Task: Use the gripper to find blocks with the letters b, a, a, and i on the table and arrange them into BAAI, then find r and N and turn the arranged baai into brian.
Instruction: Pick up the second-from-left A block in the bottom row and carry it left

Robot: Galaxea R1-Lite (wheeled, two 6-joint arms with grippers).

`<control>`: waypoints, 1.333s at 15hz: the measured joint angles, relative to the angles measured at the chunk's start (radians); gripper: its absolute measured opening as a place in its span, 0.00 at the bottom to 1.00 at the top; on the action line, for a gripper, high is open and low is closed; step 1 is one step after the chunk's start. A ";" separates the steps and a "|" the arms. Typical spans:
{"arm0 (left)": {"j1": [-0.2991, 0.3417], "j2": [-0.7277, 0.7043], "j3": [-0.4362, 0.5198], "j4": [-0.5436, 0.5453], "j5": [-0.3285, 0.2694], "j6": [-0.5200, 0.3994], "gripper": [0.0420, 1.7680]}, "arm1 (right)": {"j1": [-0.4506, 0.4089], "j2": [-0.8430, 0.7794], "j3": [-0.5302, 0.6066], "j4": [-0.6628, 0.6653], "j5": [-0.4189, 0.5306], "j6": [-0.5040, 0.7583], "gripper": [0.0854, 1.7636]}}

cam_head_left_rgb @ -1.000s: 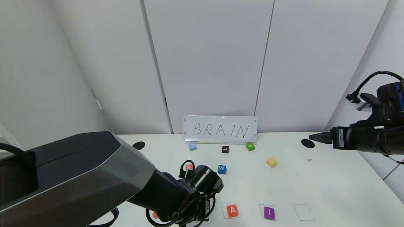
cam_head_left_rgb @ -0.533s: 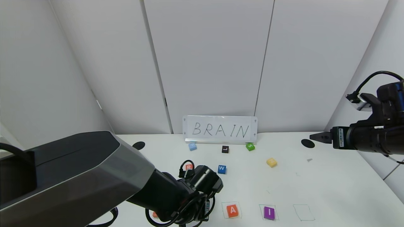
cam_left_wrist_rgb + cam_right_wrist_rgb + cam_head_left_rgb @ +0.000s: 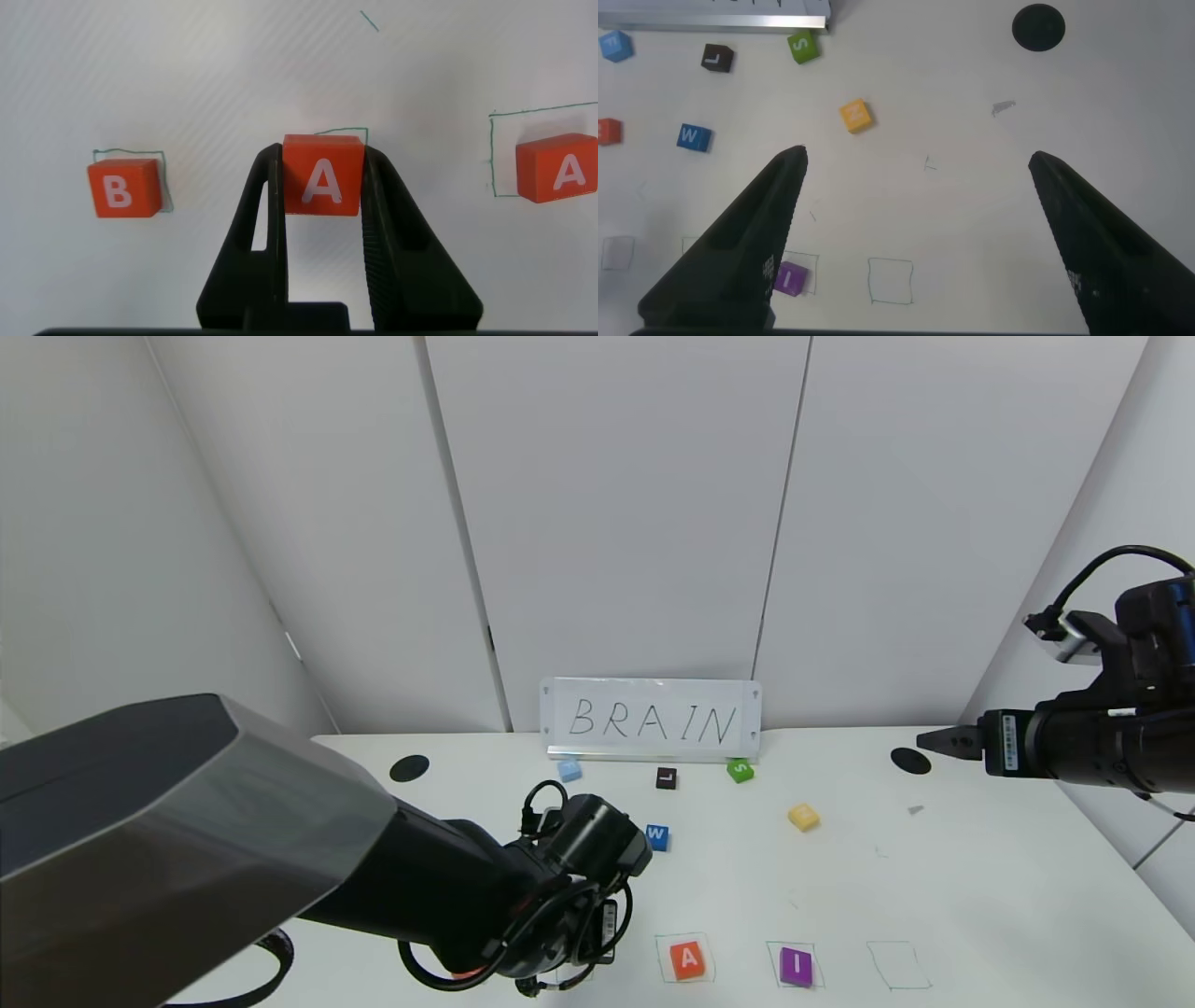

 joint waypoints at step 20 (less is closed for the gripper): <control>0.657 -0.088 0.108 -0.158 -0.227 0.420 0.28 | -0.006 0.011 -0.001 0.000 0.000 0.000 0.97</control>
